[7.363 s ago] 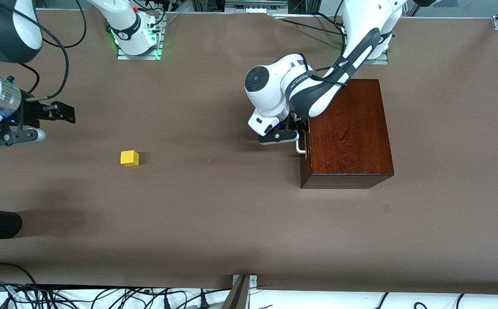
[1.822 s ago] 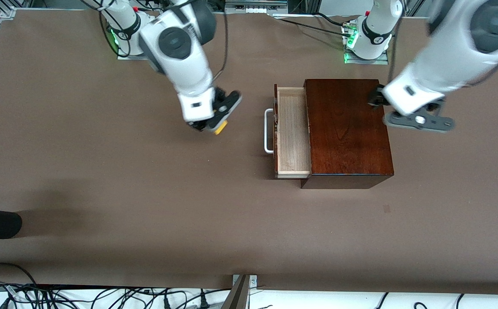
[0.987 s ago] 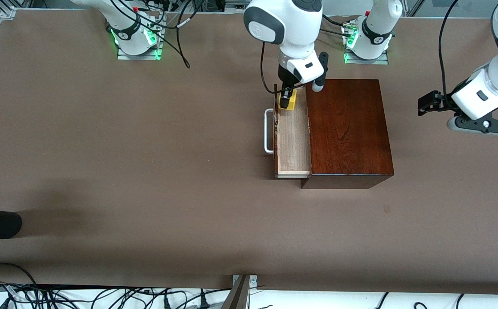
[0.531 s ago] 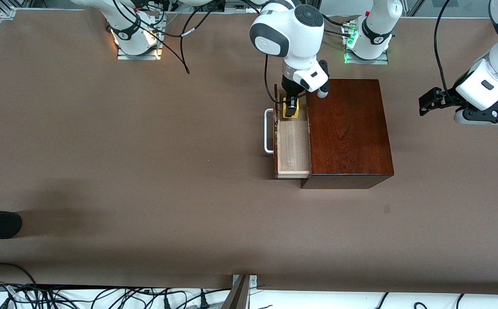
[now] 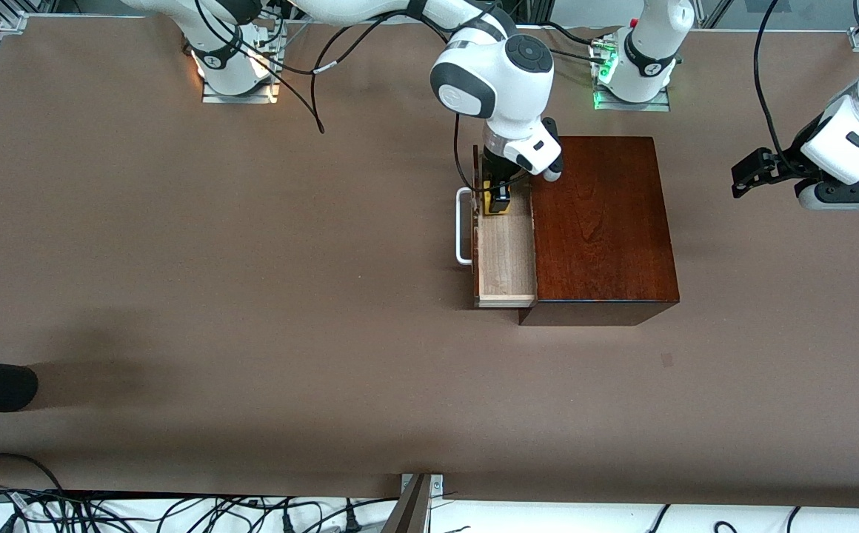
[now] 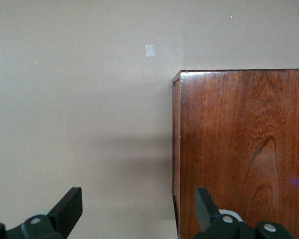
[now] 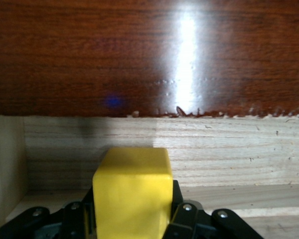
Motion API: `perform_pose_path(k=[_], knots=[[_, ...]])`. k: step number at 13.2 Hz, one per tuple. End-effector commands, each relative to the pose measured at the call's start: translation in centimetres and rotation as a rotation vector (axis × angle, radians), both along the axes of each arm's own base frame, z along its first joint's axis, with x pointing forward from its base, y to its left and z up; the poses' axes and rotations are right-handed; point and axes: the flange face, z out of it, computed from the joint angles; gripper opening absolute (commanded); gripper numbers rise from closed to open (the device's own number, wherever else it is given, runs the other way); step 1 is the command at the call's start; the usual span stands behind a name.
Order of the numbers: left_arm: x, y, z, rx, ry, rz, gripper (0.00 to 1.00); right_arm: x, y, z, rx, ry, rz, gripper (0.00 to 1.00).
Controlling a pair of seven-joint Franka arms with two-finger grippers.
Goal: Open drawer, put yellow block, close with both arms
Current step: 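Lower the yellow cube into the open drawer and open the right gripper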
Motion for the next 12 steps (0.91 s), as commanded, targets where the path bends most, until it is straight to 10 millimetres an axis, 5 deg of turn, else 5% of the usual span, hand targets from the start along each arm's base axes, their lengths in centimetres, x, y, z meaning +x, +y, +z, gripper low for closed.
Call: perform_pose_path(k=[1,3,4,5,10,12], knots=[[-1.0,0.0,0.2,-0.026,0.020,-0.013,1.00,0.6,0.3,-0.8,0.001,-0.003,0.025,0.03],[-1.2,-0.4,0.2,-0.024,0.042,-0.023,1.00,1.2,0.2,-1.4,0.009,-0.019,0.026,0.04],[-1.1,-0.4,0.4,-0.024,0.039,-0.023,1.00,1.3,0.2,-1.4,0.009,-0.018,0.025,0.24],[-1.0,-0.6,0.4,-0.024,0.045,-0.026,1.00,1.2,0.1,-1.5,0.006,-0.013,0.017,0.98],[-0.7,-0.7,0.7,-0.022,0.045,-0.031,1.00,0.9,0.0,0.1,0.001,0.004,0.004,1.00],[-0.7,-0.7,0.6,-0.021,0.049,-0.030,1.00,0.8,-0.3,3.4,0.038,0.012,-0.014,1.00]])
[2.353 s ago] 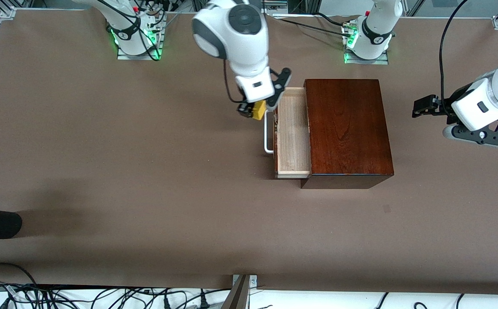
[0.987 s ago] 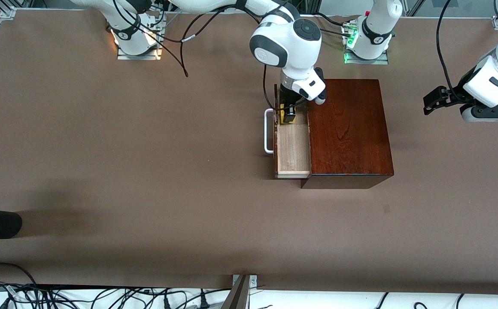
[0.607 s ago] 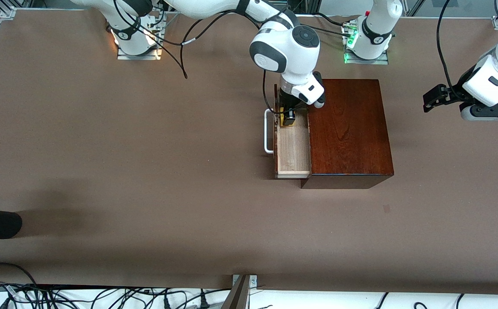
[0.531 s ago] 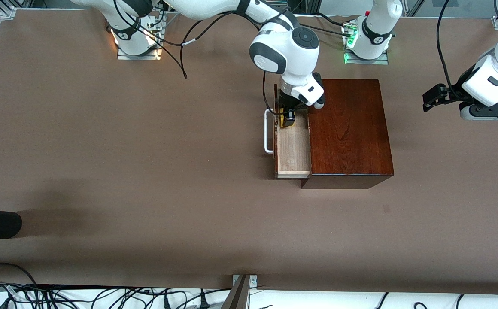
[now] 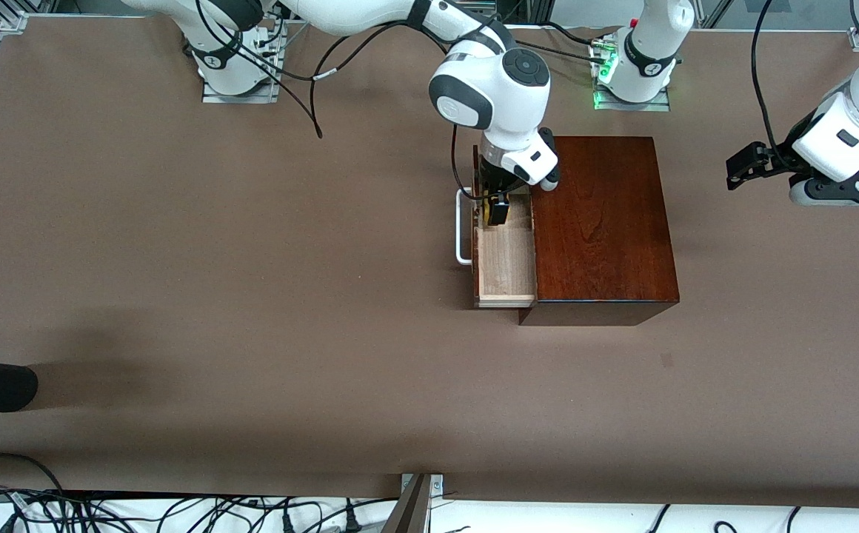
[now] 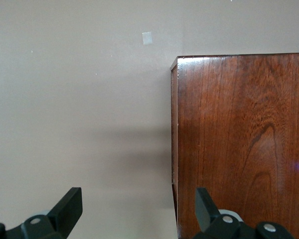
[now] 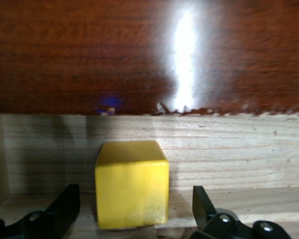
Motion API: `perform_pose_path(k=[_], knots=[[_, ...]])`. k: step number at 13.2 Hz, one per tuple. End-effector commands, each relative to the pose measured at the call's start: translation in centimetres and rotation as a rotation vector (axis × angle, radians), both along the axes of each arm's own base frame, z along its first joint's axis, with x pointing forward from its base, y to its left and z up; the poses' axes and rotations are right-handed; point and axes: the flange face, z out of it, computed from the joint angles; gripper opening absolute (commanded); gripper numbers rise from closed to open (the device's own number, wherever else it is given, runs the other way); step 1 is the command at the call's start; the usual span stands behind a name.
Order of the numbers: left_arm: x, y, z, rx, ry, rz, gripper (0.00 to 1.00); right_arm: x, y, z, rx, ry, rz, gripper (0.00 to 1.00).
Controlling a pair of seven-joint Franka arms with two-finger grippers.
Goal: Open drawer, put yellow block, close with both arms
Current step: 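Lower the yellow cube into the open drawer and open the right gripper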
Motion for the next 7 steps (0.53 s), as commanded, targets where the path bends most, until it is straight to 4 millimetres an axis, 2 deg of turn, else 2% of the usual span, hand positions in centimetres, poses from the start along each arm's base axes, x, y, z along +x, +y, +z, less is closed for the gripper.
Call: perform_pose_path(k=[1,3,4,6,7], knots=[[-0.1,-0.1,0.8,-0.023,0.003,-0.017,1.00,-0.3,-0.4,5.6,0.041,0.007,-0.012,1.00],[0.0,0.0,0.6,-0.023,0.006,-0.017,1.00,0.3,-1.9,10.7,0.056,-0.018,-0.033,1.00],[0.1,0.0,0.8,-0.024,0.002,-0.017,1.00,1.3,-3.3,13.0,0.065,-0.028,-0.059,1.00],[0.7,0.2,0.8,-0.024,-0.001,-0.016,1.00,3.9,-6.8,17.6,0.096,-0.039,-0.124,1.00],[1.2,0.2,0.5,-0.025,0.002,-0.017,1.00,5.5,-9.5,19.9,0.104,-0.024,-0.173,1.00]])
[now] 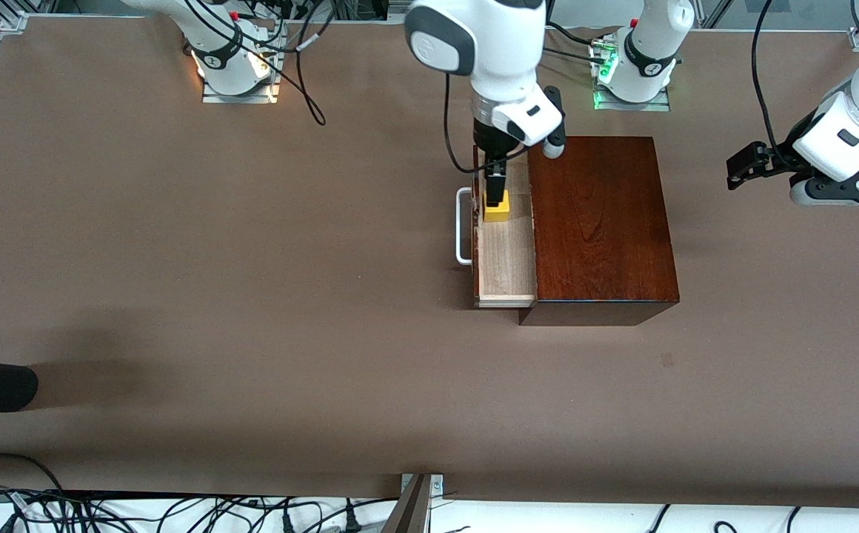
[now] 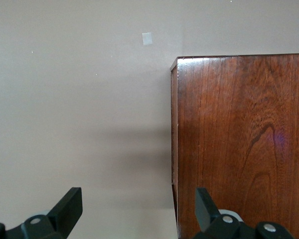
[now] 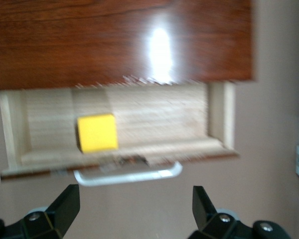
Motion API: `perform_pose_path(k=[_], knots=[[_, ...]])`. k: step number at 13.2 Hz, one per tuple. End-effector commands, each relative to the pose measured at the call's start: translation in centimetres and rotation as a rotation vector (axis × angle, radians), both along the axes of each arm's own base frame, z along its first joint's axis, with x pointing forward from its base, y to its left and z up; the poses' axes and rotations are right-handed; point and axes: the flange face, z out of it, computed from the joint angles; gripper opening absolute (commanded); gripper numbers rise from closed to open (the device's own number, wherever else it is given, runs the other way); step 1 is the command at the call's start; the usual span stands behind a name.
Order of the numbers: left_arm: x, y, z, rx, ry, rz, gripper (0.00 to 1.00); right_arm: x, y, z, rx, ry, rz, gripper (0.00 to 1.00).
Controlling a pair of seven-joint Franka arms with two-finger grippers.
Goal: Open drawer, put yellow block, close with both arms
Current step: 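Raise the right gripper away from the drawer toward its rest pose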
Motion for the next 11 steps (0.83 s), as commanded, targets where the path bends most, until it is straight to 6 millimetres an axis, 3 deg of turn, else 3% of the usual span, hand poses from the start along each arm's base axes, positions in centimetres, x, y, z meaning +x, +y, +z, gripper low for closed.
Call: perform_pose_path(k=[1,3,5,8,10,11], knots=[[1.3,0.3,0.7,-0.026,-0.003,-0.020,1.00,4.1,-6.6,5.9,0.036,0.006,-0.099,1.00],[1.5,0.3,0.6,-0.026,-0.002,-0.018,1.00,8.5,-12.2,8.4,0.062,-0.018,-0.204,1.00],[1.5,0.3,0.6,-0.029,-0.002,-0.016,1.00,10.3,-16.7,12.1,0.117,-0.018,-0.280,1.00],[1.4,-0.3,1.3,-0.030,-0.001,-0.028,1.00,13.6,-26.6,15.5,0.164,0.069,-0.430,1.00],[1.1,-0.8,1.8,-0.031,0.023,-0.040,1.00,13.5,-33.1,18.3,0.167,0.139,-0.521,1.00],[0.9,-1.4,1.8,-0.031,0.033,-0.052,1.00,12.8,-35.3,20.0,0.158,0.132,-0.563,1.00]])
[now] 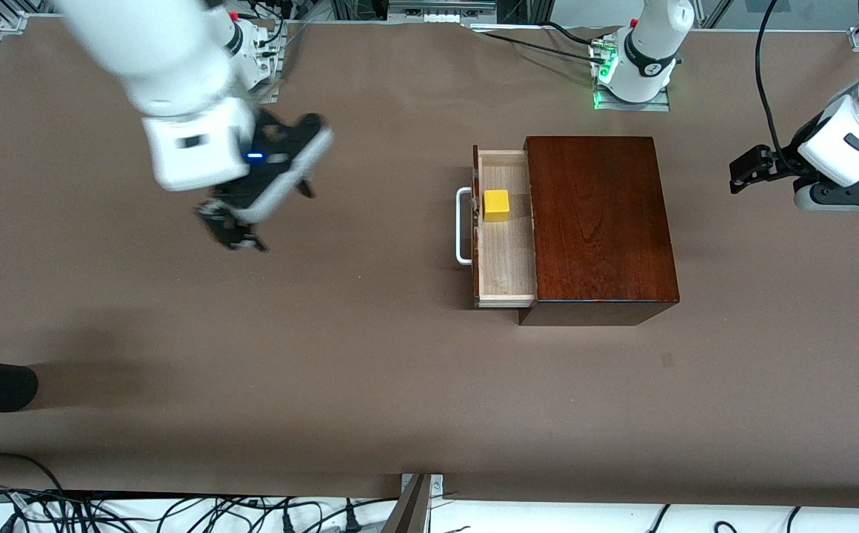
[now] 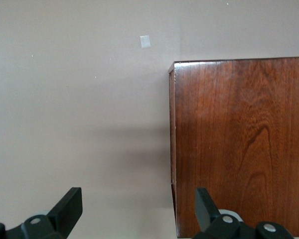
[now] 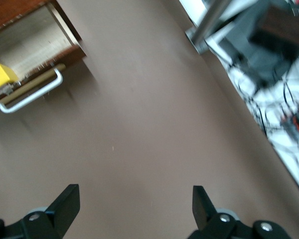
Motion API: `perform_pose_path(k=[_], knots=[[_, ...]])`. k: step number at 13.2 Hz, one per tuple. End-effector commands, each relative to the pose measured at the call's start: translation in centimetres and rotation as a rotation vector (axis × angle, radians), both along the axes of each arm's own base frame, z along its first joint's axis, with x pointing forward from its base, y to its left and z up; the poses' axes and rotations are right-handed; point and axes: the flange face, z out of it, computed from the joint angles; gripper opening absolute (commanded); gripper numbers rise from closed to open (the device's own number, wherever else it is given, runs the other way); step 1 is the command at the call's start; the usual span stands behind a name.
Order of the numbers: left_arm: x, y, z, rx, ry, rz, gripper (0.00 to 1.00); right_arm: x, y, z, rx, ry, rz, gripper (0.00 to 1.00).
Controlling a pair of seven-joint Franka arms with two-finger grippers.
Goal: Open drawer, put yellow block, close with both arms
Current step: 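Raise the right gripper away from the drawer toward its rest pose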
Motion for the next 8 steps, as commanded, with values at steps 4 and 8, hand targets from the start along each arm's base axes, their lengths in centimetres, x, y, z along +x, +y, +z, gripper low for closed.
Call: perform_pose_path(k=[4,8], knots=[[-0.2,-3.2,1.6,-0.028,0.019,-0.082,1.00,-5.0,-11.2,5.5,-0.015,0.054,-0.185,1.00],[0.2,-4.9,0.8,-0.117,0.035,-0.187,1.00,-8.0,-17.9,2.3,-0.011,0.136,-0.404,1.00]])
